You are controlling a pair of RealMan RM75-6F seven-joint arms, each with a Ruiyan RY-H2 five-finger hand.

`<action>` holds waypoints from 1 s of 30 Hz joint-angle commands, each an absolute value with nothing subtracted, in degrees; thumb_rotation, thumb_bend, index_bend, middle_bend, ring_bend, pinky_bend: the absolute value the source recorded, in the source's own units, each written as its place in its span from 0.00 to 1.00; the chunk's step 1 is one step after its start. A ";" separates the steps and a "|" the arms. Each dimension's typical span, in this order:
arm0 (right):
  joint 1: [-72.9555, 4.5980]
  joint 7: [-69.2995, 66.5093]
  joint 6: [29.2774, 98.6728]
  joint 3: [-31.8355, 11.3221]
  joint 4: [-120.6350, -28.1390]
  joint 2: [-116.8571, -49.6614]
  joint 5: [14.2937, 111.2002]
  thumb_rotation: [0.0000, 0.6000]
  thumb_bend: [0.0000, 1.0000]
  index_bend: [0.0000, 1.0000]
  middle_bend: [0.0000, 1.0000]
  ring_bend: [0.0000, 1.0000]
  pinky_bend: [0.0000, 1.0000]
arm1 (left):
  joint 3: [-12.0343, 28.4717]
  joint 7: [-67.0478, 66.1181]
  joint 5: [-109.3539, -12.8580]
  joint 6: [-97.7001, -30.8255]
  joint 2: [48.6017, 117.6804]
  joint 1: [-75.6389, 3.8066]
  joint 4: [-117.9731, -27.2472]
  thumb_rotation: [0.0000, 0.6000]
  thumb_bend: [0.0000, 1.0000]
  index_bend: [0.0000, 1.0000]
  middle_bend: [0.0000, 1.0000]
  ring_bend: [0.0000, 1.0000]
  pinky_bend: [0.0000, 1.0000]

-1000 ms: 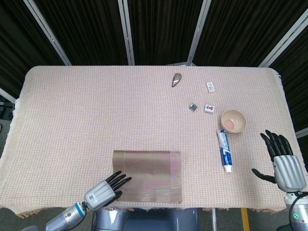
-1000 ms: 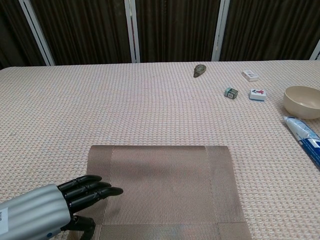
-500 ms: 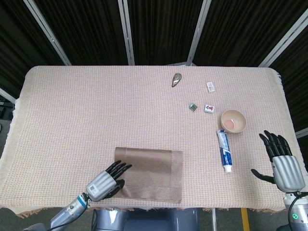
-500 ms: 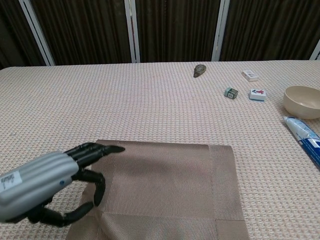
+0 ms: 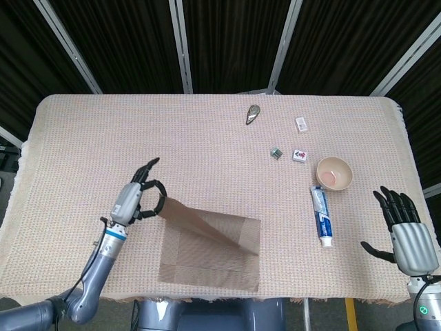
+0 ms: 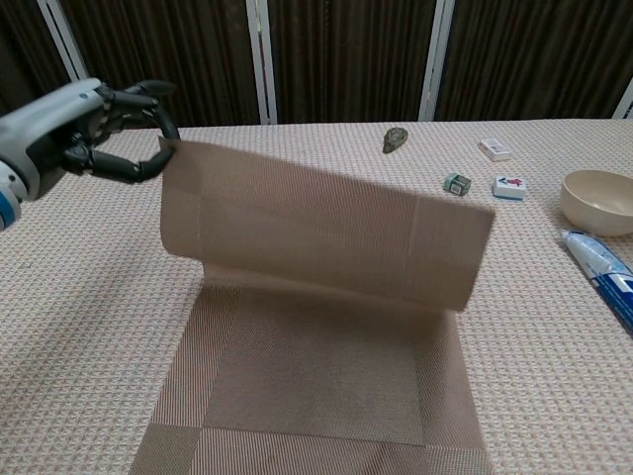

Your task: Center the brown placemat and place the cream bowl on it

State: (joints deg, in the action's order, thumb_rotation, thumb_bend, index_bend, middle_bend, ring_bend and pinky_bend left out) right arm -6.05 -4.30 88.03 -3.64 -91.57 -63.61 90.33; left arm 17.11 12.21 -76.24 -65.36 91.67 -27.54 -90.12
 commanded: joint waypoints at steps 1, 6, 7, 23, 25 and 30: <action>-6.08 -4.11 87.92 -3.57 -91.59 -63.66 90.41 1.00 0.00 0.00 0.00 0.00 0.00 | 20.70 14.29 -71.78 -64.91 89.31 -27.71 -89.23 1.00 0.57 0.68 0.00 0.00 0.00; -6.13 -3.57 87.62 -3.38 -91.69 -63.86 90.55 1.00 0.00 0.00 0.00 0.00 0.00 | 22.87 17.63 -69.29 -66.46 87.72 -26.33 -87.20 1.00 0.58 0.69 0.00 0.00 0.00; -6.14 -3.44 87.60 -3.38 -91.72 -63.92 90.55 1.00 0.00 0.00 0.00 0.00 0.00 | 22.90 17.45 -69.32 -67.14 87.28 -25.95 -86.03 1.00 0.58 0.69 0.00 0.00 0.00; -6.57 -0.40 86.32 -2.22 -91.50 -65.02 92.08 1.00 0.00 0.00 0.00 0.00 0.00 | 15.67 4.26 -73.60 -72.60 82.15 -21.91 -80.54 1.00 0.00 0.00 0.00 0.00 0.00; -7.17 0.84 85.31 -1.51 -91.26 -65.56 93.40 1.00 0.00 0.00 0.00 0.00 0.00 | 14.62 1.91 -74.97 -75.64 80.59 -20.24 -82.62 1.00 0.00 0.00 0.00 0.00 0.00; -10.45 4.37 80.40 0.40 -92.02 -66.21 97.89 1.00 0.00 0.00 0.00 0.00 0.00 | 12.01 -7.14 -76.40 -81.60 75.50 -16.06 -90.86 1.00 0.00 0.00 0.00 0.00 0.00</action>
State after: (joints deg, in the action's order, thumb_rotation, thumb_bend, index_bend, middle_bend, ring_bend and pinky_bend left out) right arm -8.85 2.87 82.50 -0.51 -91.50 -65.91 96.11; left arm 13.94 -1.90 -75.10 -77.74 78.87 -18.94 -85.90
